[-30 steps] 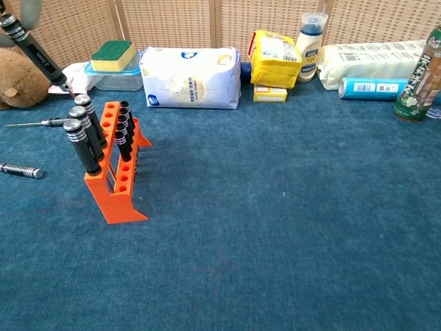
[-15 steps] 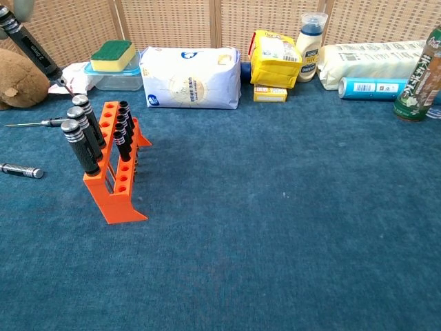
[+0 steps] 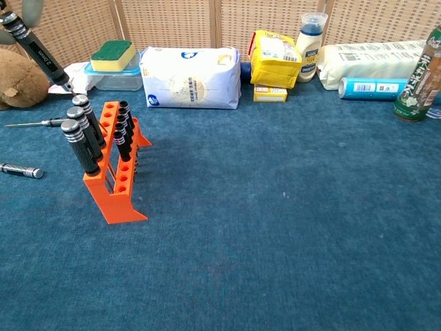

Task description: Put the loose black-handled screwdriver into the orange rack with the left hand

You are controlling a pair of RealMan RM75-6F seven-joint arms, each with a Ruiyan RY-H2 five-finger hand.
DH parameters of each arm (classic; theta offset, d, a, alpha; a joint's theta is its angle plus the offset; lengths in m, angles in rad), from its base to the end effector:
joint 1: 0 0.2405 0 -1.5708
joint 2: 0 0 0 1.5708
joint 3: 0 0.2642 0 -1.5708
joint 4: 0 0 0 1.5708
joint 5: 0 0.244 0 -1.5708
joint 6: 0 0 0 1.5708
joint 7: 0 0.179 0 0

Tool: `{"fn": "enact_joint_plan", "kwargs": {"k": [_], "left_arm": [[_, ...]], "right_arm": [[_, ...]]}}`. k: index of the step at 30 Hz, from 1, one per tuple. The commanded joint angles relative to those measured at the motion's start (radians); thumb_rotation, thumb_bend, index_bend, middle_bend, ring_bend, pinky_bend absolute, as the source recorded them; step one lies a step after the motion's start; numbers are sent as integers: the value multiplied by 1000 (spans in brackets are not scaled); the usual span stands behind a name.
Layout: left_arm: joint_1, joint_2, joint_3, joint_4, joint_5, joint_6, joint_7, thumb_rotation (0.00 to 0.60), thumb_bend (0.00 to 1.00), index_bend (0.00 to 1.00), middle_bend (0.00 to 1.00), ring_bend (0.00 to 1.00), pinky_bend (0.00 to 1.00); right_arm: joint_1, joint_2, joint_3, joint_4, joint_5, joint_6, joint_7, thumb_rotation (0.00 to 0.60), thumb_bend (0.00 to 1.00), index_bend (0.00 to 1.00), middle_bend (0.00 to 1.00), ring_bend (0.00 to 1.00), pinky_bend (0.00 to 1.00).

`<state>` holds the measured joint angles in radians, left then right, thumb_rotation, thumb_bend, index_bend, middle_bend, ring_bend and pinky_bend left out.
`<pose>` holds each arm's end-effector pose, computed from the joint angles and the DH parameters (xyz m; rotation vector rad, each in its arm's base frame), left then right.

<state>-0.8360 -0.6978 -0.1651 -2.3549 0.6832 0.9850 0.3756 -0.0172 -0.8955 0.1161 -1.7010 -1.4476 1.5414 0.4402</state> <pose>-0.0928 0.3208 0.1244 -1.7825 -1.1390 -0.8088 -0.3438 -0.1994 0.2213 1.1097 -1.0799 1.1430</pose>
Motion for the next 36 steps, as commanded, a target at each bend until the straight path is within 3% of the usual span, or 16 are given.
{"fn": "enact_joint_plan", "kwargs": {"k": [1,20,36], "left_arm": [[-2,-2,2,-1,-4,3,5,600,365,574,1000,981,930],[-15,-19,13,10,-21,10,23,600,365,574,1000,981,930],[-79,-95,19,43,-124,31,88,600,364,574,1000,981,930]], "right_arm": [[0,0,0,1,-1,0,1,544,0,11,27,12,0],[0,0,-1,0,-2,-1,-2,542,0,11,27,13,0],[1,-1,0,3,-1,-3,0,541,0,10,27,12,0]]}}
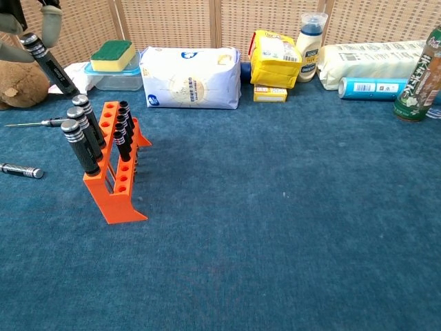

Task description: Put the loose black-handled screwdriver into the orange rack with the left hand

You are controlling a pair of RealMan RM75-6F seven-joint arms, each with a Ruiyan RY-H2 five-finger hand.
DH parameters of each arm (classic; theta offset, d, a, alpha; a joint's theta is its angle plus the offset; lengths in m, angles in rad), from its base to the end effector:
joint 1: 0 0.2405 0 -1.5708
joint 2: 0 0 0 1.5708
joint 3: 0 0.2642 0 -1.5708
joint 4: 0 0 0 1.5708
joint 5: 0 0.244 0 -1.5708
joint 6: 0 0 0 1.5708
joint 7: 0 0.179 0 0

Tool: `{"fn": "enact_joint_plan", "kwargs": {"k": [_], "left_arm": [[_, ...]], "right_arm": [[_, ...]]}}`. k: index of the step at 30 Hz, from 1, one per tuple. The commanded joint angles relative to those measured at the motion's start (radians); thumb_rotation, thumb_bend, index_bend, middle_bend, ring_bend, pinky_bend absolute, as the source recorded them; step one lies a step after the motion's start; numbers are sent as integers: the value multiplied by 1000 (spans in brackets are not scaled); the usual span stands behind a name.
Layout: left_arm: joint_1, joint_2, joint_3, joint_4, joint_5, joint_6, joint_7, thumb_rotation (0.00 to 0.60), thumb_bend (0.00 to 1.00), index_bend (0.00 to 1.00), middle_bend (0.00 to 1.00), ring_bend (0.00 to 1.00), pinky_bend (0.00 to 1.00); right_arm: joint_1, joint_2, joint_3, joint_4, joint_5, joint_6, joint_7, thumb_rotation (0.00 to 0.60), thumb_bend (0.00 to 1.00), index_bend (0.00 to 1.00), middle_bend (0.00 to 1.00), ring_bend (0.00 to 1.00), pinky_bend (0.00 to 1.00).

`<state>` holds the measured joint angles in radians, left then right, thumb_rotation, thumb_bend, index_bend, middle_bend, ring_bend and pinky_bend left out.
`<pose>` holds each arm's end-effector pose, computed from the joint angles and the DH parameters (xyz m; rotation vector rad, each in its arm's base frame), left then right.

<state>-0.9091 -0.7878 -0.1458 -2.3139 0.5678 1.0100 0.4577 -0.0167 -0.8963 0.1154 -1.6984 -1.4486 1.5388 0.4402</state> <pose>-0.0930 0.3302 0.1040 -1.7878 -1.1482 -0.7527 -0.3444 -0.1995 0.2208 1.1124 -1.0811 1.1402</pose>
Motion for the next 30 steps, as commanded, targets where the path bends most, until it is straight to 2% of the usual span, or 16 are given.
{"fn": "enact_joint_plan", "kwargs": {"k": [1,19,25,30], "left_arm": [[-8,-7,0,3,-12,8,9,600,364,574,1000,981,930],[-105,-85,-6,47,-156,5,61,600,364,574,1000,981,930],[-147,-120,1,51,-218,37,106,600,365,574,1000,981,930],[-149,-125,4,49,-229,55,104,600,366,574,1000,981,930]], "right_arm": [[1,0,0,1,1,-1,0,541,0,10,27,12,0],[2,0,-4,-2,-5,-6,-4,543,0,10,27,12,0],[2,0,-4,-1,-6,-5,0,547,0,10,27,13,0],[2,1,-4,0,-7,-4,4,546,0,11,27,12,0]]}}
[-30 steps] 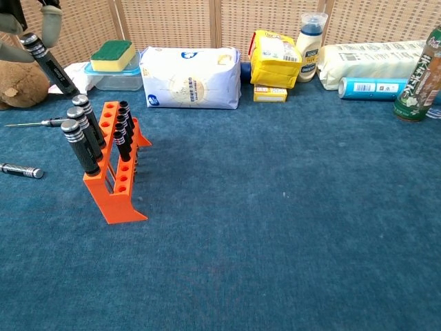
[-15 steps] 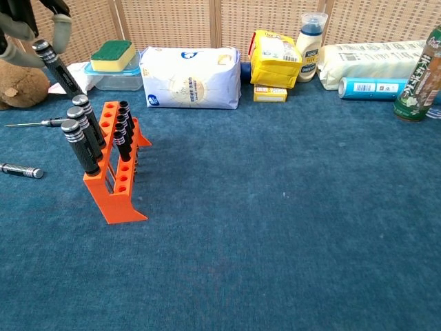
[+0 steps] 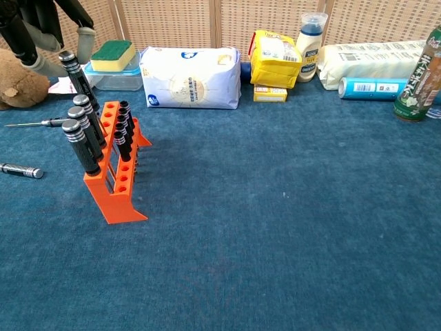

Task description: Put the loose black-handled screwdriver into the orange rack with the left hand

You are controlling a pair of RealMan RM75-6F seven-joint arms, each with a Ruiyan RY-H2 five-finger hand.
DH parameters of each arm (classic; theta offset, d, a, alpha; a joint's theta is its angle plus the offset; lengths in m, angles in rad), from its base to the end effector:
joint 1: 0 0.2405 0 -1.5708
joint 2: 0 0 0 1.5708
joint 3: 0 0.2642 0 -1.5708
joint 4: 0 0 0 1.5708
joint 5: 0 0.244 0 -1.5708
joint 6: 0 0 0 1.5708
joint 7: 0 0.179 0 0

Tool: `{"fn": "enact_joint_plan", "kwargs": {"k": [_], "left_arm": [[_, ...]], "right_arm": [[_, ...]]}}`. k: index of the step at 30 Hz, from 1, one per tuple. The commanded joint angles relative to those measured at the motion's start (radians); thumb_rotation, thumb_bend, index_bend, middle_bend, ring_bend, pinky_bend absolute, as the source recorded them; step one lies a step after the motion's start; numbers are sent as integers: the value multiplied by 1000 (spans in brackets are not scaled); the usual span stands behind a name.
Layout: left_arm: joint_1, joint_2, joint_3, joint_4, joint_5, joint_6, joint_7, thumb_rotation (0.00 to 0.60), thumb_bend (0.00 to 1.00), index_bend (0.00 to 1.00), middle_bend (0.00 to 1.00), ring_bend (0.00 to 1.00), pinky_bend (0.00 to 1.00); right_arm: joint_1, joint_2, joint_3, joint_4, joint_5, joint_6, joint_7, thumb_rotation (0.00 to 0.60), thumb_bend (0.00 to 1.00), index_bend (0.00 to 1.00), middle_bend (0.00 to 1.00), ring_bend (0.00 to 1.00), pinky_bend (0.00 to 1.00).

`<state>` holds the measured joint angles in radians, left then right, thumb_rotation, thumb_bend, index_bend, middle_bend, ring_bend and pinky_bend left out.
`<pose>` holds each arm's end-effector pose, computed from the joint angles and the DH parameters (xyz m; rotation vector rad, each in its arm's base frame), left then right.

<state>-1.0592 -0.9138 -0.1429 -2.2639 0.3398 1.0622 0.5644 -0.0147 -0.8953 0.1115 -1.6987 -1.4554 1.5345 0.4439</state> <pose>-0.0771 0.3442 0.0743 -1.7916 -1.1708 -0.6778 -0.3438 -0.1995 0.2192 1.1213 -1.0884 1.1406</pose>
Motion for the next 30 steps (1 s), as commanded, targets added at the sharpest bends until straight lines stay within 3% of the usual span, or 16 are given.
{"fn": "enact_joint_plan", "kwargs": {"k": [1,30], "left_arm": [[2,2,2,-1,0,4,-4,600,366,574,1000,981,930],[-10,-64,31,68,-24,-15,-4,600,364,575,1000,981,930]], "right_arm": [[0,0,0,1,0,0,1,545,0,10,28,13,0],[2,-1,-1,-1,0,-2,-4,543,0,10,27,13,0]]}}
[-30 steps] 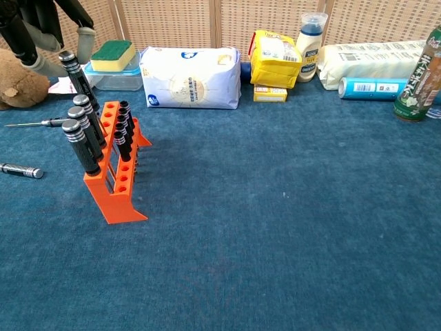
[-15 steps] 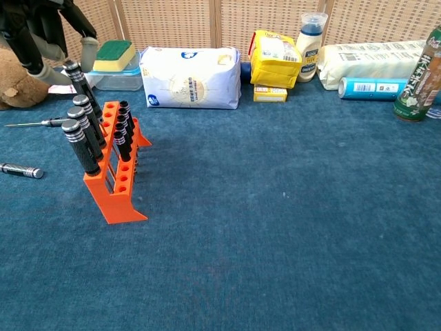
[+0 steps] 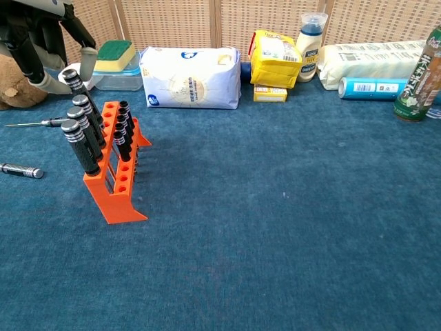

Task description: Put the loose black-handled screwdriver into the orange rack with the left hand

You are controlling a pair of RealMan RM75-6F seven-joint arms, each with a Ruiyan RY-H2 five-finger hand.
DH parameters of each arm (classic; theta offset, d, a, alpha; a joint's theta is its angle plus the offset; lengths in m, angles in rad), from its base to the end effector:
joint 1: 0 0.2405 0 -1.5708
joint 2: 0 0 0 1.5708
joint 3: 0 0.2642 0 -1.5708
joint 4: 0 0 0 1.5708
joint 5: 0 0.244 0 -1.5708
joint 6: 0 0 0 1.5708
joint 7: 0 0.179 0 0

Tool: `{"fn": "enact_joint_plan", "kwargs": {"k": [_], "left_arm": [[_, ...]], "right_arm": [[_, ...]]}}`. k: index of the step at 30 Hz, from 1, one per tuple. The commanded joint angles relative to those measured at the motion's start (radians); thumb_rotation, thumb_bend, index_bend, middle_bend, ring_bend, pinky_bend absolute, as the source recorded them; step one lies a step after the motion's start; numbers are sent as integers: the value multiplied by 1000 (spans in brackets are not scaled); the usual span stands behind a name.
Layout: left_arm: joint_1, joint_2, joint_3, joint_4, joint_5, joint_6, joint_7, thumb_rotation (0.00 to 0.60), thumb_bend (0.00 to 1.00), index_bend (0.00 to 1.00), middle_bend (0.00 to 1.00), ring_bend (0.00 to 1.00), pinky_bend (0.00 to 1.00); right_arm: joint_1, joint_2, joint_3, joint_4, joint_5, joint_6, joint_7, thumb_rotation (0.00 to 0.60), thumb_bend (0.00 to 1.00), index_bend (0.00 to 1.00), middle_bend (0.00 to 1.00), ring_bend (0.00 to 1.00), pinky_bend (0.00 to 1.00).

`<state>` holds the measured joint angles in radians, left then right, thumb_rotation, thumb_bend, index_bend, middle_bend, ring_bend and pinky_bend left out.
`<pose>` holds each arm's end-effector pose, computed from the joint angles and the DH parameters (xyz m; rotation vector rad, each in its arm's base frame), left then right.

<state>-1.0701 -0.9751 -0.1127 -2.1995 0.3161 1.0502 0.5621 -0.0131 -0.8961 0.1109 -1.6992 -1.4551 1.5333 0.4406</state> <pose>-0.0912 0.3501 0.0574 -1.7858 -1.2025 -0.6316 -0.3436 -0.1999 0.2186 1.1234 -1.0881 1.1387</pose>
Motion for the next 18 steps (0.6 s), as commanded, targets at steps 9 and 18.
{"fn": "enact_joint_plan", "kwargs": {"k": [9,18], "left_arm": [[-8,-15,8,14,-12,4,10,600,365,574,1000,981,930],[-18,-29,12,15,-31,21,30,600,365,574,1000,981,930]], "right_arm": [[0,0,1,0,2,-1,1,538,0,11,27,13,0],[-1,1,1,2,2,2,6,543,0,10,27,12,0]]}}
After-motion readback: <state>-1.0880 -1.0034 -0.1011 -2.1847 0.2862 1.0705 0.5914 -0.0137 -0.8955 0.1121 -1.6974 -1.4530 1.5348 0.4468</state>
